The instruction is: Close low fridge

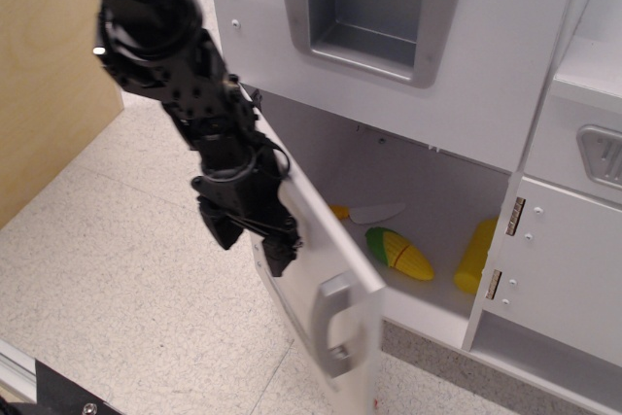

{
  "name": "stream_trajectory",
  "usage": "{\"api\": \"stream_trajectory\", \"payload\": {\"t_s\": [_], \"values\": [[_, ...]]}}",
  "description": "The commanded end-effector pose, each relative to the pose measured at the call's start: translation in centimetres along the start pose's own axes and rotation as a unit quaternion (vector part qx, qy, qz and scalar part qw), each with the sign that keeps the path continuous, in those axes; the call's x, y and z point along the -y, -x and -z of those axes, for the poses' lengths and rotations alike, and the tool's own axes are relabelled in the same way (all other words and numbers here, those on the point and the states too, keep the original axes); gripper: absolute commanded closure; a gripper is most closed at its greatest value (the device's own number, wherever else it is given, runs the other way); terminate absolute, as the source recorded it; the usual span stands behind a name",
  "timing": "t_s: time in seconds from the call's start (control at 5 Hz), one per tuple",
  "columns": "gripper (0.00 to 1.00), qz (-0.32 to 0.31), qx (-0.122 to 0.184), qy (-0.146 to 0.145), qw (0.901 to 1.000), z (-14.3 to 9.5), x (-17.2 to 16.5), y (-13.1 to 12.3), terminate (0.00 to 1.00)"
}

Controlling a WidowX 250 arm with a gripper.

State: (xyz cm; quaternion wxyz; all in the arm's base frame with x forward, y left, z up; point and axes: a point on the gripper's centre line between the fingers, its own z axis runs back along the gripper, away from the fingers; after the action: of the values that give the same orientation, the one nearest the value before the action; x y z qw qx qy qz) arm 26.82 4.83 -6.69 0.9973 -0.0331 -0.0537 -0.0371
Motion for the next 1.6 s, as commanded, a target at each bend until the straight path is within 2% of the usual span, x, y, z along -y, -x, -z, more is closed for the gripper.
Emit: {"api": "stream_trajectory", "payload": {"t_s": [0.0,0.4,0.8,1.0,1.2,1.4], "values": [[0.00,-0.037,0.035,-0.001,0.9987,0.4,1.1,-4.8,0.00],[0.00,-0.074,0.064,-0.007,0.9952,0.5,1.5,-7.2,0.00],[0.00,-0.096,0.136,-0.051,0.9848,0.6,1.6,-8.1,0.00],[0.00,-0.097,0.145,-0.054,0.9831,0.5,1.7,-8.1,0.00],[0.00,-0.093,0.124,-0.039,0.9871,0.1,1.8,-7.2,0.00],[0.00,-0.087,0.147,-0.030,0.9848,0.0,2.3,-8.0,0.00]]}}
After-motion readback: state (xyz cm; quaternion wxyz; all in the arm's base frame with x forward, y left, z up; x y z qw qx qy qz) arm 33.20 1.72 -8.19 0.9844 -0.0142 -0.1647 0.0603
